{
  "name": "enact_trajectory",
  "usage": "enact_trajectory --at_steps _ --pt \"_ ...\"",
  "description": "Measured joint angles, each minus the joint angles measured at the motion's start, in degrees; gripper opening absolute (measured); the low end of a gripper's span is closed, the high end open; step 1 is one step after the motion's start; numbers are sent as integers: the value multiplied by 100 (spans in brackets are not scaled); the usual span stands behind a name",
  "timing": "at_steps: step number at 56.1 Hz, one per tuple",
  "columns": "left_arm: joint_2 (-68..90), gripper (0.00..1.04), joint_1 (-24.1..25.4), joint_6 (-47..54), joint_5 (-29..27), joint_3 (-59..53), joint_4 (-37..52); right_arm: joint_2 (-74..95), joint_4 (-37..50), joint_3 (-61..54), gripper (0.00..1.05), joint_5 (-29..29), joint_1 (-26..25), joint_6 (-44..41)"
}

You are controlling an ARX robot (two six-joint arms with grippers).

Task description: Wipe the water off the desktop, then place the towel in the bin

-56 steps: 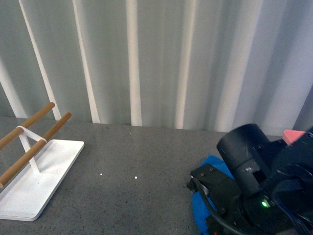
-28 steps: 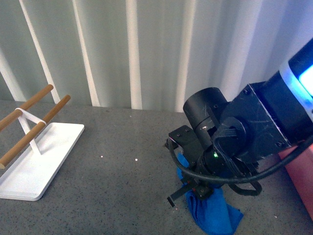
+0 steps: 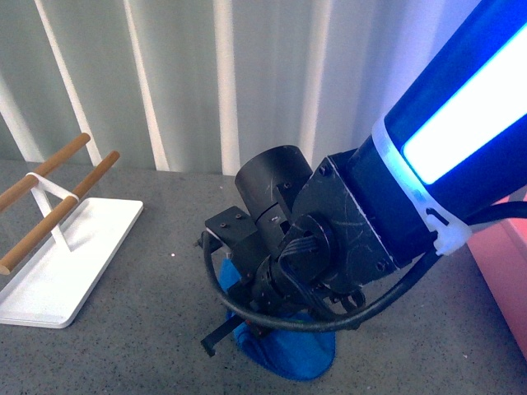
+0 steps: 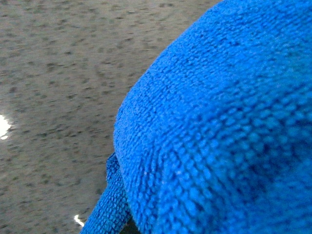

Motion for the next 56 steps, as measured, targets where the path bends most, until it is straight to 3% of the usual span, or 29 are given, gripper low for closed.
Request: enact_trajectory --at_steps 23,35,56 --pt "0 98 0 0 2 0 0 -1110 647 -1539 5 -678 -271 905" --pt "0 98 0 0 0 0 0 -2037 586 -2201 5 -638 -654 1064" --pt "0 98 0 0 0 0 0 -3606 -146 -2308 5 188 -1217 -376"
